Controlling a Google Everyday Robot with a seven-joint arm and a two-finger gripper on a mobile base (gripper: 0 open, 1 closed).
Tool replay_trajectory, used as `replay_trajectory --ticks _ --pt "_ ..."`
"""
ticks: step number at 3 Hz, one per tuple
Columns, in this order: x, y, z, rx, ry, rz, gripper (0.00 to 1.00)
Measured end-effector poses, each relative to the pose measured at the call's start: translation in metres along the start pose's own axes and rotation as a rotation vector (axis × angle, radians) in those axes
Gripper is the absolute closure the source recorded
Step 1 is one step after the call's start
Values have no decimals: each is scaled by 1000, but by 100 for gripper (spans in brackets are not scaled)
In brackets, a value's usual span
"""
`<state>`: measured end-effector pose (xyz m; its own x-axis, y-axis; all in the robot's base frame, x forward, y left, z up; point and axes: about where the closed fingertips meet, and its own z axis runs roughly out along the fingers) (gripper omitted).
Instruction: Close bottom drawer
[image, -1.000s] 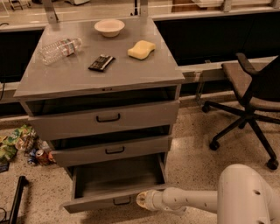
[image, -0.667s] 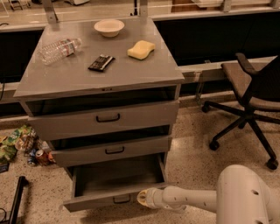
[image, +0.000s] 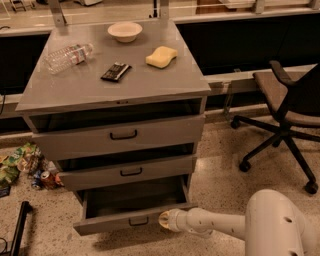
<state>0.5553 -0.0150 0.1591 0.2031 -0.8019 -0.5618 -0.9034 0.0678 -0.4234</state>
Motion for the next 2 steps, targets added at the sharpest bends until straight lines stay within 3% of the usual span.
replay_trajectory --ticks 2 --pt "27 -25 19 -20 -2 -39 100"
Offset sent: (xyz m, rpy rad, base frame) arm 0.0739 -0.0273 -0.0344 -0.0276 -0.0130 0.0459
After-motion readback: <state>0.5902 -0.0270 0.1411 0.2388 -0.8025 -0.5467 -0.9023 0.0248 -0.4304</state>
